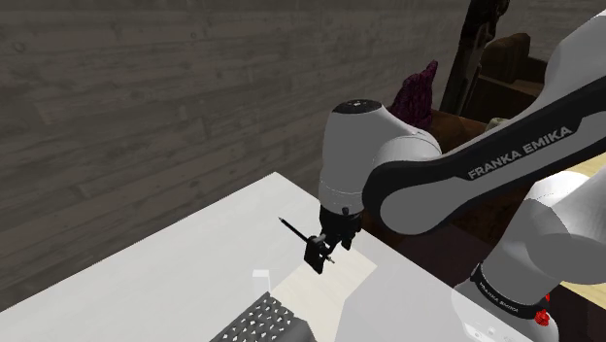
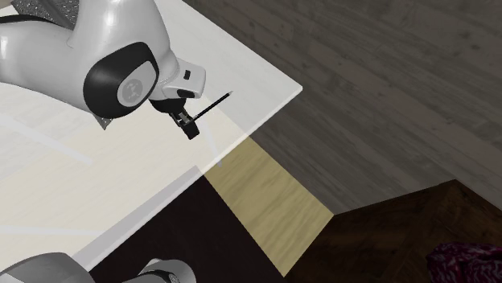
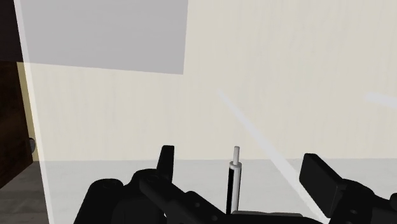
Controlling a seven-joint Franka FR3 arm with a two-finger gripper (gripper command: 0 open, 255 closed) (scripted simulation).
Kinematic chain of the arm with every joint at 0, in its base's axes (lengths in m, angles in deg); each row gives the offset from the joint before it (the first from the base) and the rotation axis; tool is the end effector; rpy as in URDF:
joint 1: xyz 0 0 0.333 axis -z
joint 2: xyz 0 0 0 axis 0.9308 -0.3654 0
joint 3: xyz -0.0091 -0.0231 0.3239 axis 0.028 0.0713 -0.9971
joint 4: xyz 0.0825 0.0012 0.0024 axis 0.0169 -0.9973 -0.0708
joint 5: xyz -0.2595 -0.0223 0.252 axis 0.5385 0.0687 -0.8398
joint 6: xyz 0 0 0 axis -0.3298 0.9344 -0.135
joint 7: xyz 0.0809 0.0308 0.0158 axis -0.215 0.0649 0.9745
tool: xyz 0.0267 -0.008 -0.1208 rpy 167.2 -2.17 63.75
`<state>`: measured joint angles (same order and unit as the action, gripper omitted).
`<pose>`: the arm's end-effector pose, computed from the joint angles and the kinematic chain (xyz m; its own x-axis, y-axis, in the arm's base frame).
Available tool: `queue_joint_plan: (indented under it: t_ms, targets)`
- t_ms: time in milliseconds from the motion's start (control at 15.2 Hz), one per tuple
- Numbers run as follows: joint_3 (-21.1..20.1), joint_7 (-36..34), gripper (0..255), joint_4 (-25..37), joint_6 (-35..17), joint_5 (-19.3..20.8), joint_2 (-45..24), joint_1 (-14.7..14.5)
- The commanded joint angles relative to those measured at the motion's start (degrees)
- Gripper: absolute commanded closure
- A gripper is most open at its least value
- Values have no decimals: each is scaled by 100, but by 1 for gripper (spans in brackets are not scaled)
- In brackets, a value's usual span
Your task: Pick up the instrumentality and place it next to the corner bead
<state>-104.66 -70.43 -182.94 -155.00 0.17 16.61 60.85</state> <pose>0.2672 0.2679 0.3494 0.9995 0.0113 -0.0296 0.0099 -0.9988 -0.0471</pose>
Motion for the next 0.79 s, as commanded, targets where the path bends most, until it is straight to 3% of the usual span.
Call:
queue_joint_plan:
  t_ms: [0, 264, 330, 726]
  targets:
    - [-10, -7, 0, -2, -23, 3, -18, 3]
    - [-10, -6, 0, -2, -22, 2, -17, 2]
    - [-10, -6, 255, -2, -22, 2, -17, 2]
    - [3, 4, 255, 4, 0, 3, -3, 4]
